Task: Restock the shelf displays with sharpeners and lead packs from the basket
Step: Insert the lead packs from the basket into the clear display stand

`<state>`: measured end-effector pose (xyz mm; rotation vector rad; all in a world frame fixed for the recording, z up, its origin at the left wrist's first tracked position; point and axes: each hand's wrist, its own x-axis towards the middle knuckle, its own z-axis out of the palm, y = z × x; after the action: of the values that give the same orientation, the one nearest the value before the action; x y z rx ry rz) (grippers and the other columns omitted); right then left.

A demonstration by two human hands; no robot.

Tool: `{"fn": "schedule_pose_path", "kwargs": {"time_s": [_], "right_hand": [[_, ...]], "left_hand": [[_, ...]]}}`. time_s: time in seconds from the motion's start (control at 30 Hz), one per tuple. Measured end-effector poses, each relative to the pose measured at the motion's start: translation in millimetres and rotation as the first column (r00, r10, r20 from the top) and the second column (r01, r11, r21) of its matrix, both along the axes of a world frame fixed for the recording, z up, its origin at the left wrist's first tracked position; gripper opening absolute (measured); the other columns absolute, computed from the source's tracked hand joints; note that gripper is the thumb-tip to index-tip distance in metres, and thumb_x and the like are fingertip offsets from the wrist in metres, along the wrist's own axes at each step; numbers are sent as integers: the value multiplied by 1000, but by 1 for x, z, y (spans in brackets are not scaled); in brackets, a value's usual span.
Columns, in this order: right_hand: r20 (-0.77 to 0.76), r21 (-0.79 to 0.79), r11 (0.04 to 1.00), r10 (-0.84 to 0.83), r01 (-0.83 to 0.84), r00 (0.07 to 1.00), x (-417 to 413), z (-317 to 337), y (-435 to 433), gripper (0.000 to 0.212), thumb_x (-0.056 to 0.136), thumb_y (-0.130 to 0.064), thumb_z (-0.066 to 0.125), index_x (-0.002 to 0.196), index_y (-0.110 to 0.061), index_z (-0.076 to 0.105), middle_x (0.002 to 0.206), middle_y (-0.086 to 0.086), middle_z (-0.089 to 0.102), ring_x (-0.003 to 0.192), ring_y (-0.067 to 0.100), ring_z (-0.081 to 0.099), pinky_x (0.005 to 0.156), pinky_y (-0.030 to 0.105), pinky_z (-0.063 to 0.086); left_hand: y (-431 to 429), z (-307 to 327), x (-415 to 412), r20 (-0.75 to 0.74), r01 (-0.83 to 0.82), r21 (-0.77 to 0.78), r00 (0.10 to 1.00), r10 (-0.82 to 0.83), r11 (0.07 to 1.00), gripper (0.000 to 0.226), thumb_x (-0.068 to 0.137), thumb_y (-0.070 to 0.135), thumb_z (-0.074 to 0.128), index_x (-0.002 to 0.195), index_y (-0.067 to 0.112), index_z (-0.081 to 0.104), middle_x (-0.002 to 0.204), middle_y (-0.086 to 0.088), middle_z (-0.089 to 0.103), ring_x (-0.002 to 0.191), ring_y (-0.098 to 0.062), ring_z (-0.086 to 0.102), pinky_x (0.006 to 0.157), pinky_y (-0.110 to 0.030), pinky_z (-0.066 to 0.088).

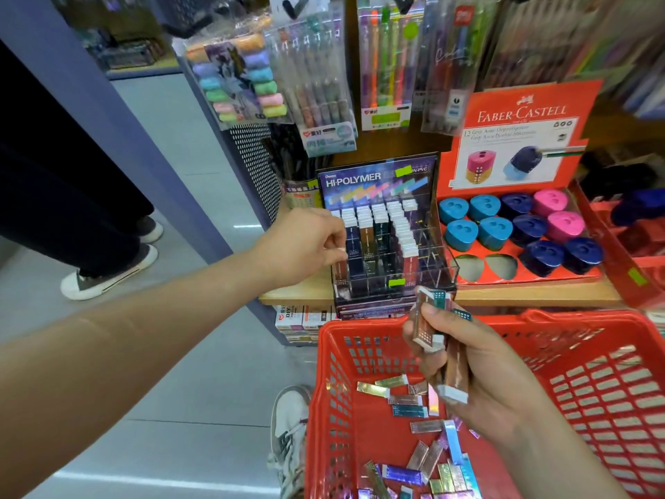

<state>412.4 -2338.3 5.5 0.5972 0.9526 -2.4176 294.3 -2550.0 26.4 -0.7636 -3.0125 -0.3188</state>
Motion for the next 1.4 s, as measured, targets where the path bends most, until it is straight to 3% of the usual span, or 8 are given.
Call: {"fn": "schedule_pose_path", "kwargs": {"time_s": [0.1,0.2,0.27,0.43,0.57,0.83,1.17,1.4], "right_hand": [[-43,86,996,-14,18,999,0,4,-3,28,70,-10,71,97,-4,68,74,16,65,49,12,58,33,14,38],[-99,170,985,21,-4,995,-1,6,-9,32,70,-10,71,101,-5,67,72,9,63,46,10,53,35,17,38],[-140,233,972,55,-21,989,-3,9,-15,38,68,-11,73,105,-7,66,72,9,65,54,16,55,44,22,42],[-275,417,909,110,15,955,-8,14,-25,38,62,-18,79,98,-11,66,71,7,65,49,10,52,38,21,34],[-248,427,904,83,32,965,-10,16,-25,29,69,-26,76,95,-14,68,78,8,66,56,13,55,40,23,38],[128,-257,958,-100,130,987,-10,10,-11,28,87,-12,52,114,-11,58,90,11,67,74,22,71,43,21,52],[175,-282,949,-93,141,980,-6,-1,-13,31,87,-20,57,117,-11,56,80,7,63,61,15,64,39,19,49],[175,-359,911,-149,204,973,-6,-3,-14,37,84,-6,47,119,-11,59,92,15,68,72,25,70,57,34,59]], "left_hand": [[-3,0,0,39,-77,57,996,75,995,19,81,32,74,81,15,65,76,7,58,73,-11,54,66,-25,40],[-4,22,1,442,-393,422,876,193,817,16,86,27,69,82,12,70,72,-2,68,62,-9,59,60,-20,50],[-1,37,6,687,-514,461,722,75,724,18,91,23,62,87,7,71,71,-6,69,58,-10,60,55,-18,51],[21,42,26,825,-405,394,552,-123,825,25,83,28,66,97,7,71,76,-5,71,64,-8,63,59,-18,52],[21,41,27,812,-464,444,569,-126,767,11,80,5,71,91,4,71,69,-5,71,59,-8,64,58,-17,55],[-23,53,1,528,-434,490,838,139,756,3,80,5,72,81,4,69,64,-8,71,61,-15,67,62,-22,57],[-12,18,5,261,-274,263,943,206,925,9,79,23,78,81,17,71,66,5,71,61,-3,67,70,-23,56],[-5,3,13,26,-23,18,999,23,1000,14,86,28,67,92,16,67,80,4,68,75,-14,64,72,-34,53]]}}
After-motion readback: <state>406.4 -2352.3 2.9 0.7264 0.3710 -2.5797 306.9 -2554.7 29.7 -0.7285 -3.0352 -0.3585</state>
